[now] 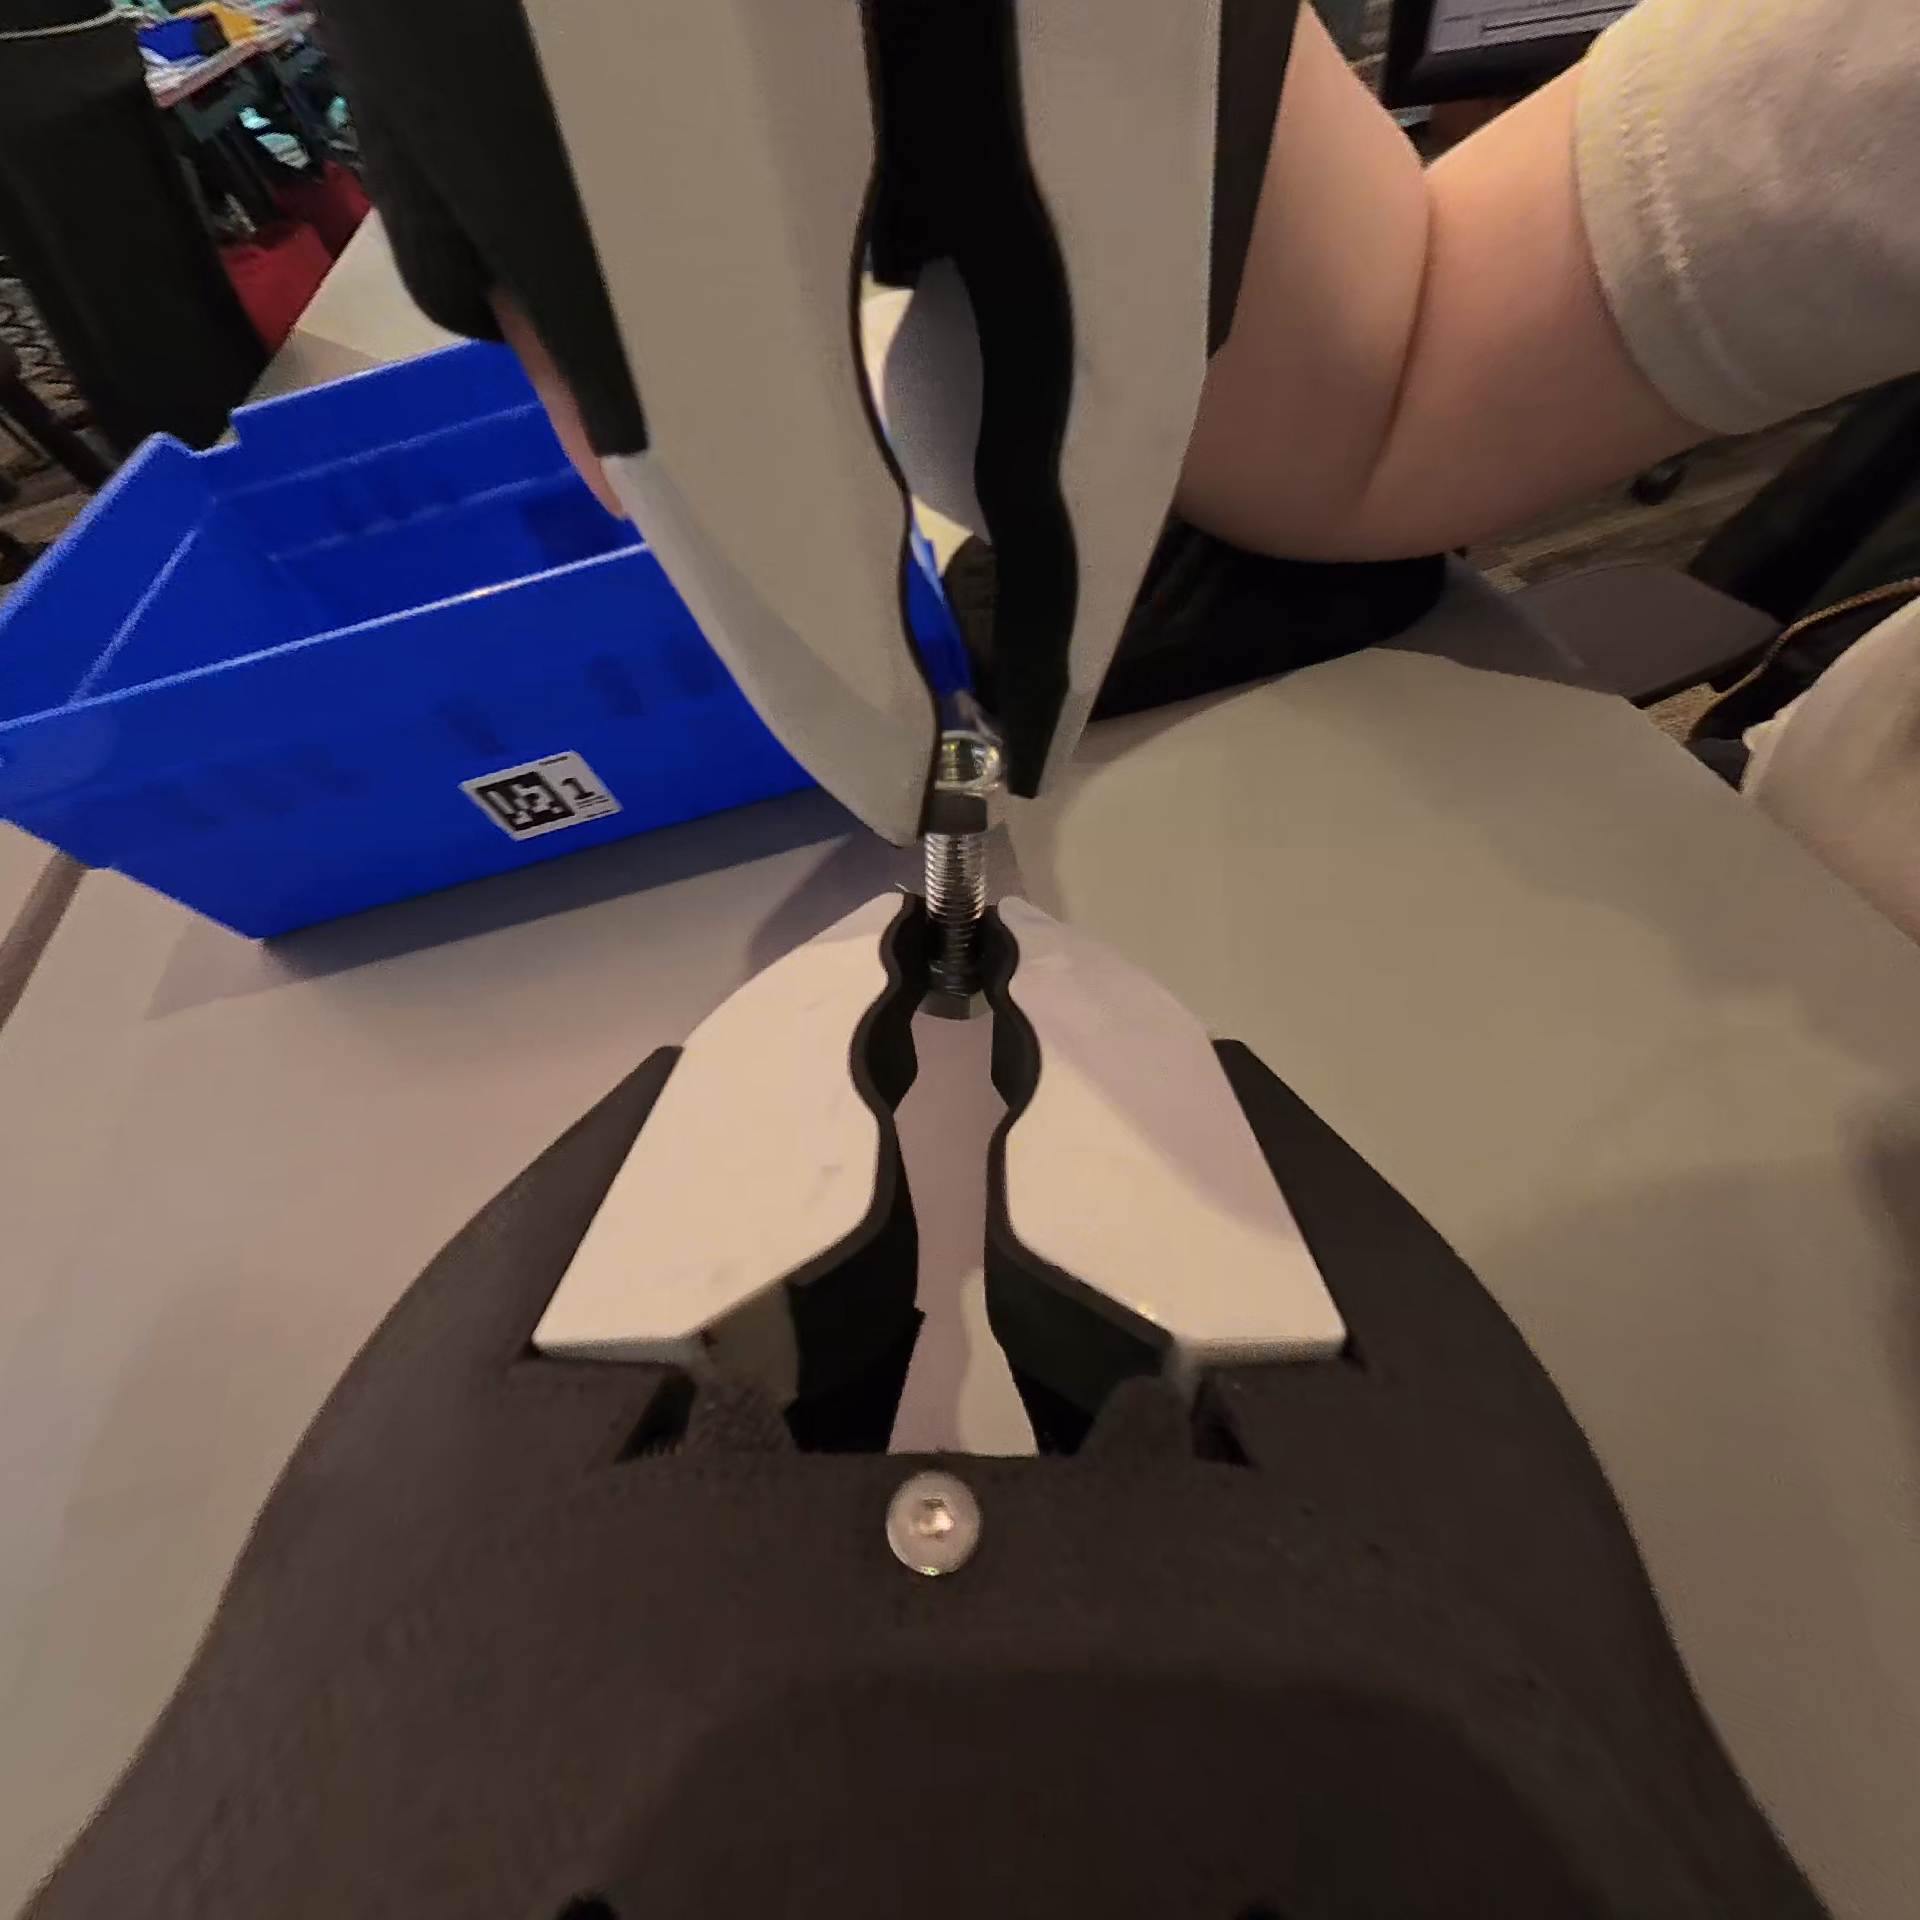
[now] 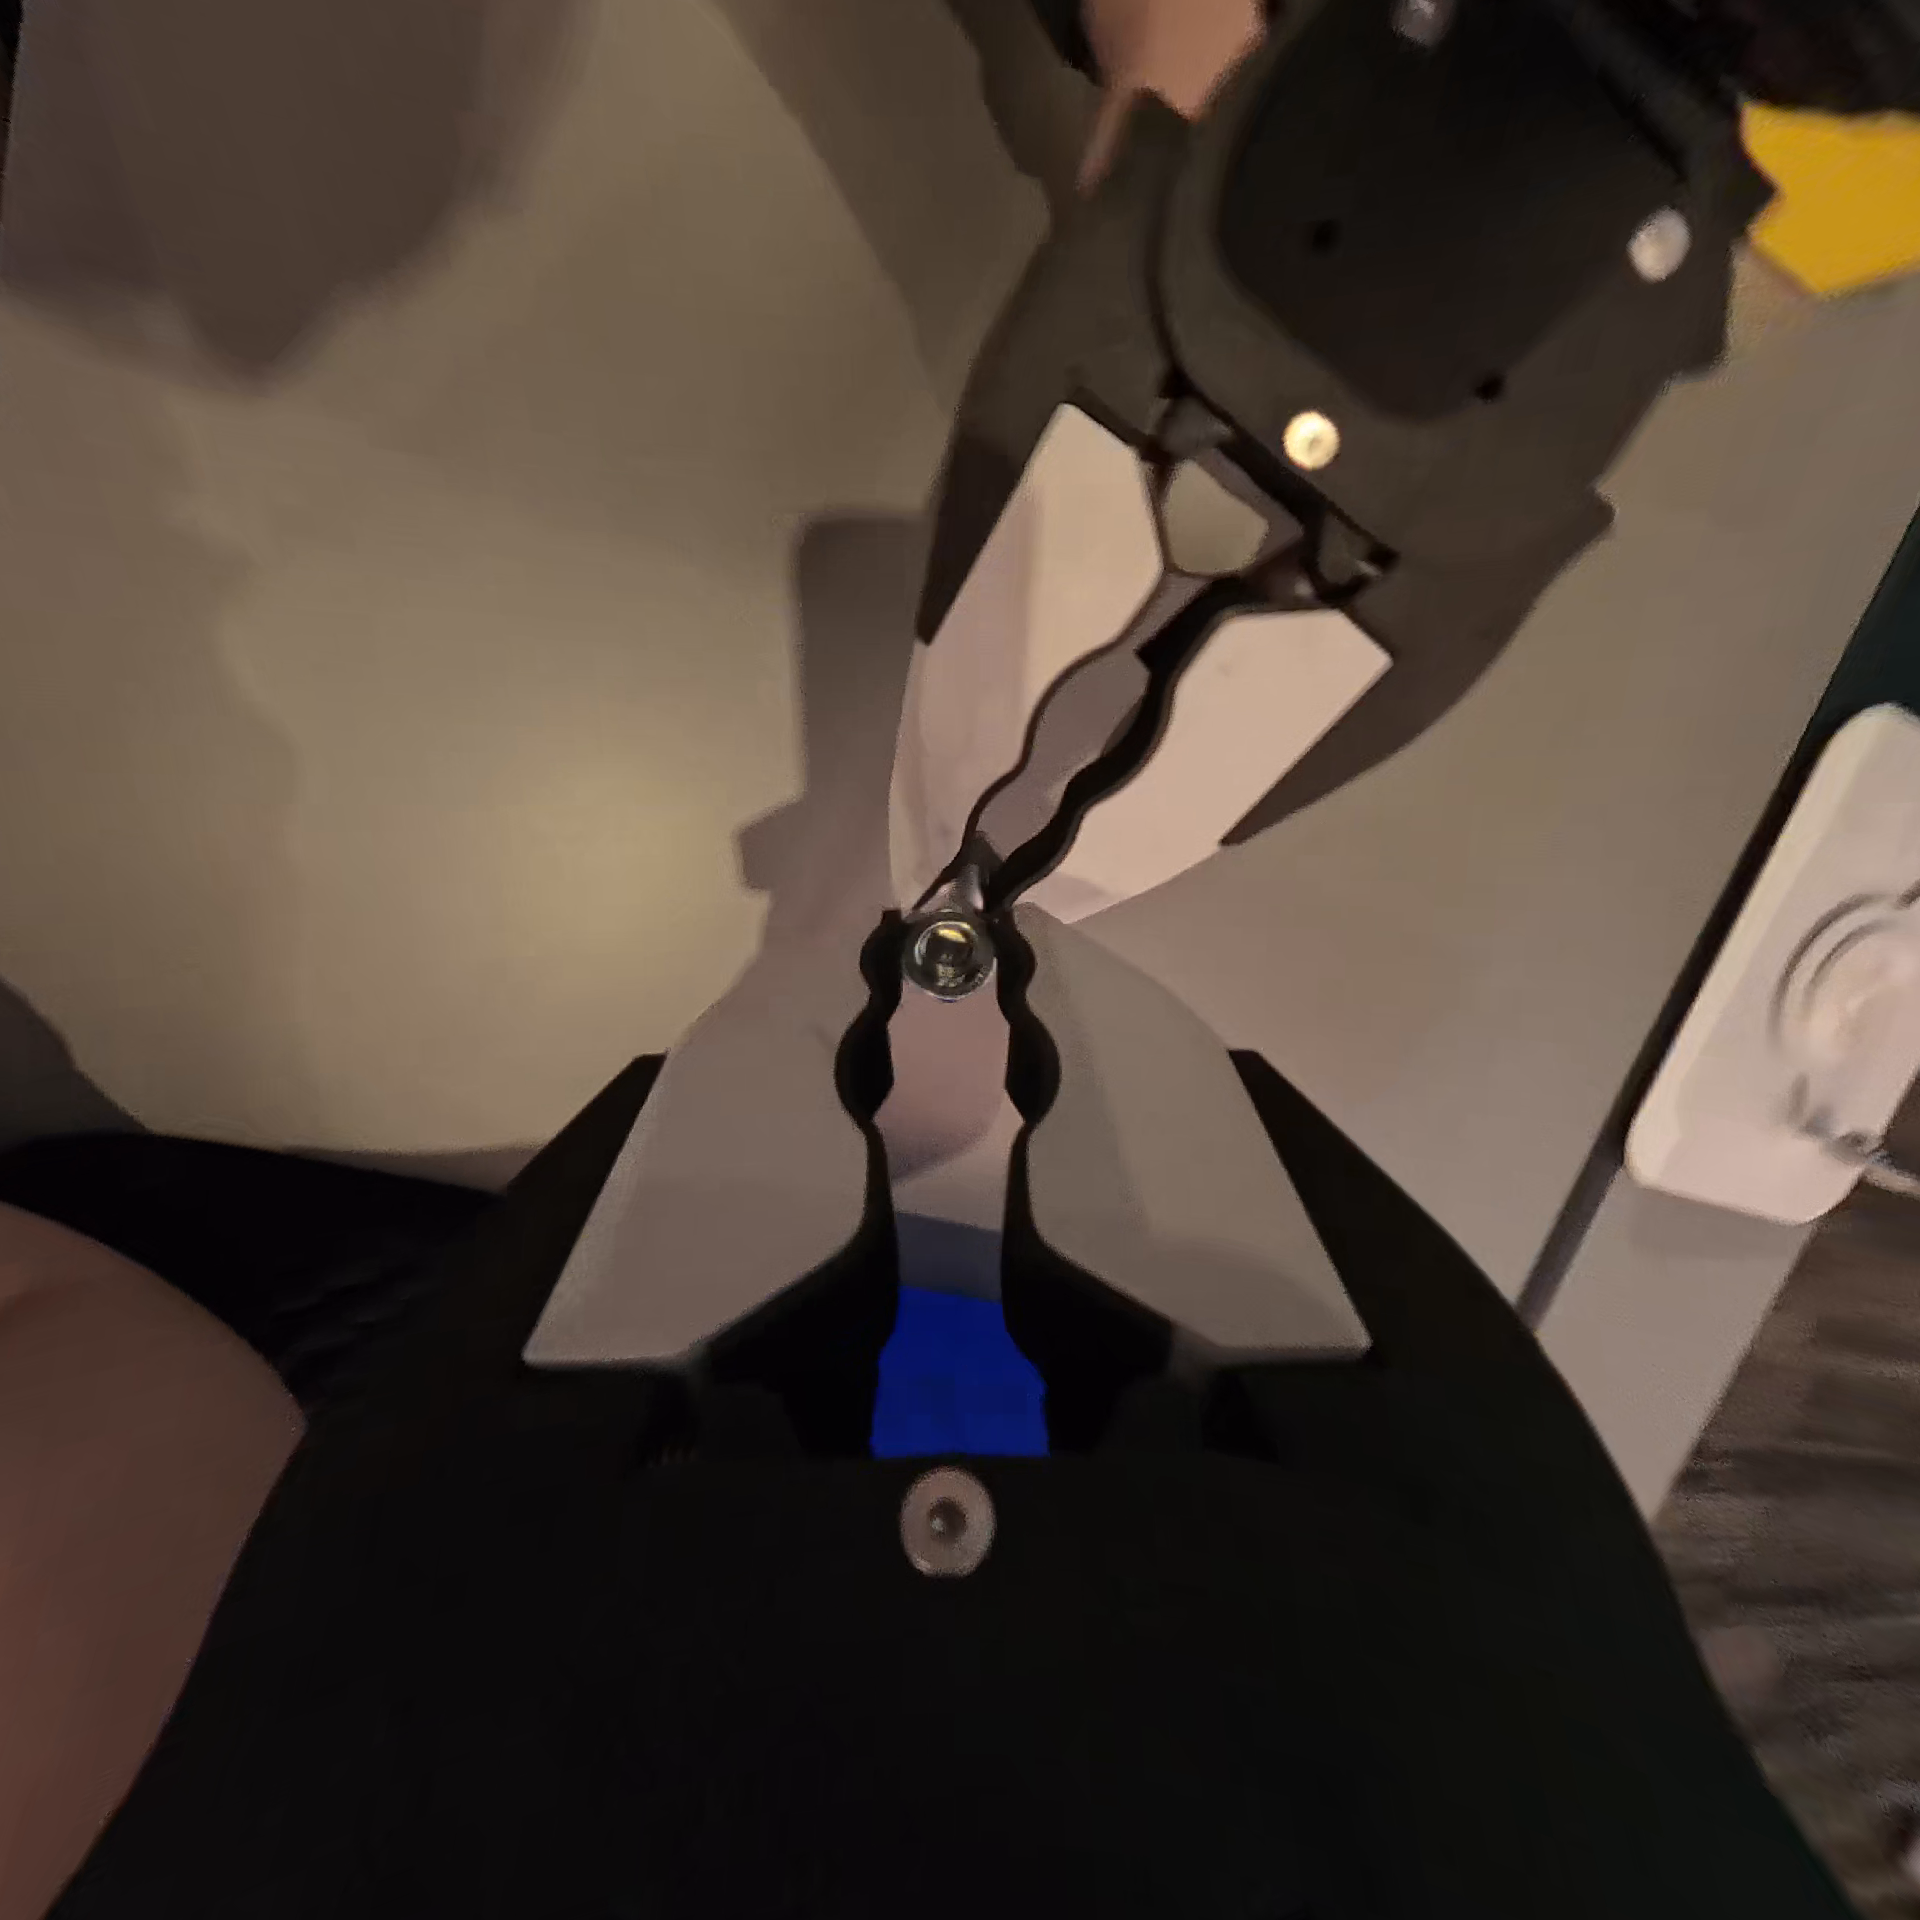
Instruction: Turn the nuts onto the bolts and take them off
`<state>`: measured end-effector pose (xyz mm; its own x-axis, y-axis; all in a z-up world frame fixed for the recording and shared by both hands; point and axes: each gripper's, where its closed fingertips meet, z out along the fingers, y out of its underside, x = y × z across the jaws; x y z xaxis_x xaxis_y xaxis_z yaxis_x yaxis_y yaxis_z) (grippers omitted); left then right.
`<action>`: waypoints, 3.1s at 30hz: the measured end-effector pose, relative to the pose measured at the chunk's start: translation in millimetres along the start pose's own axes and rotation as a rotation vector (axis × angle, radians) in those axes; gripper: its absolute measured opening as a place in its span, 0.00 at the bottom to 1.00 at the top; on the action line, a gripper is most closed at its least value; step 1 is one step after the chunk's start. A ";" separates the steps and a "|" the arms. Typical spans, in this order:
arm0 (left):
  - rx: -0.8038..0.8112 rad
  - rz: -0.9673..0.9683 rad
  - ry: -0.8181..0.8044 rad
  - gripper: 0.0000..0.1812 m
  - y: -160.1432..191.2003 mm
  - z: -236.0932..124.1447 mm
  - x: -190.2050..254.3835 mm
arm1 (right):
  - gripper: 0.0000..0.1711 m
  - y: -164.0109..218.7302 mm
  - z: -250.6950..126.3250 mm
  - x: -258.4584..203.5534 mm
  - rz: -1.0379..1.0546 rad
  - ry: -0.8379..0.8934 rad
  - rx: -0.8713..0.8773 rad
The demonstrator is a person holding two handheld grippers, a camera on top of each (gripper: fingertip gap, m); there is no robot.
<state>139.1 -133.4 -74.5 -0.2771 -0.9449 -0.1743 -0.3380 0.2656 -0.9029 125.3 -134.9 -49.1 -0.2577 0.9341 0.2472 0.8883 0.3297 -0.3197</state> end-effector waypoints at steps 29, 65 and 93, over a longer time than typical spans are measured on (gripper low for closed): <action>0.077 -0.322 -0.471 0.05 7.4 -49.3 -89.7 | 0.11 -5.4 -15.3 110.5 0.647 0.183 0.407; 0.593 -0.308 -0.774 0.05 -150.0 -247.2 -71.4 | 0.16 -75.0 153.5 48.0 0.222 -0.128 0.479; 0.322 -0.306 -0.735 0.05 -98.2 -191.5 -97.4 | 0.11 -136.9 -34.7 33.7 -0.045 0.055 0.853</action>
<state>27.0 -30.9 106.4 0.4751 -0.8798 -0.0151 0.0000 0.0171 -0.9999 8.2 -153.2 34.7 -0.2469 0.9171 0.3131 0.2821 0.3771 -0.8822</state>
